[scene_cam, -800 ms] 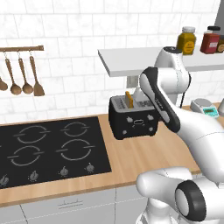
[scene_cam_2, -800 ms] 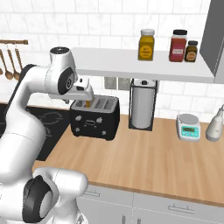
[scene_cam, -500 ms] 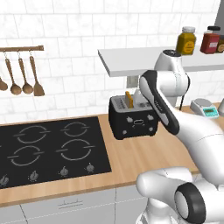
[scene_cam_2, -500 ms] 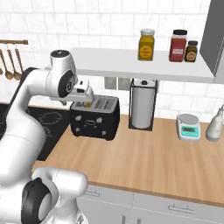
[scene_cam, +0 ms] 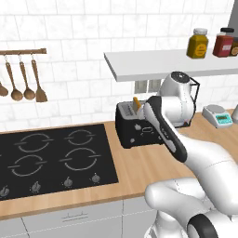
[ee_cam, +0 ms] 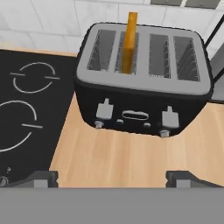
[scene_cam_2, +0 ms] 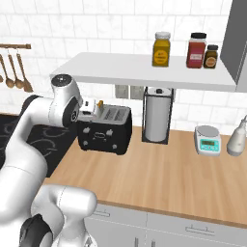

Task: Start the toaster. Once the lever pops up, take the bread to the plate on the dining counter.

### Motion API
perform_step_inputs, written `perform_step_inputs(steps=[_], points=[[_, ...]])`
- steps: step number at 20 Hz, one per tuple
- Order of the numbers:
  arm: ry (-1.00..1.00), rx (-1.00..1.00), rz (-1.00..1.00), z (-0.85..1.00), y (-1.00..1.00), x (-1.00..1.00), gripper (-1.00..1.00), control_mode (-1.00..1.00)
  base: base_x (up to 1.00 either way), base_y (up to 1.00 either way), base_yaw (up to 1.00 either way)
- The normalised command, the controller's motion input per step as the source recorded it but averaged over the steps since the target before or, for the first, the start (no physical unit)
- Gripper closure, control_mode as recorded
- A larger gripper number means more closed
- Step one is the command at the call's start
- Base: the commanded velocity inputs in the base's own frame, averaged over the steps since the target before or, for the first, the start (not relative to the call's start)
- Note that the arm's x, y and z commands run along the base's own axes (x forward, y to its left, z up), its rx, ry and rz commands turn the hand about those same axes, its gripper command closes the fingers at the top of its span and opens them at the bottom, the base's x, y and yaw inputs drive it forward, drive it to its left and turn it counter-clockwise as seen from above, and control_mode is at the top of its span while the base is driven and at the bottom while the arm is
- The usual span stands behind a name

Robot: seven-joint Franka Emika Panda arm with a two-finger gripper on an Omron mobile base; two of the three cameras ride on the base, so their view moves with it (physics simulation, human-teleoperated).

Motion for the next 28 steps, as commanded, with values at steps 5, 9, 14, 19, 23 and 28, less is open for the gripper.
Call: perform_step_inputs(steps=[5,9,14,19,23,28], points=[[-0.09,0.00,0.06,-0.10,0.39,0.06,-1.00,-1.00,0.00,0.00,0.00],[0.00,0.00,0.04,-0.12,0.26,0.12,-1.00,-1.00,0.00,0.00,0.00],[0.05,0.00,0.00,-0.21,0.11,0.09,-1.00,-1.00,0.00,0.00,0.00],[0.06,0.00,0.00,-0.26,0.00,0.09,-1.00,-1.00,0.00,0.00,0.00],[0.03,0.00,0.01,-0.36,0.12,0.21,-1.00,-1.00,0.00,0.00,0.00],[0.00,0.00,0.01,-0.26,0.27,0.27,-1.00,-1.00,0.00,0.00,0.00]])
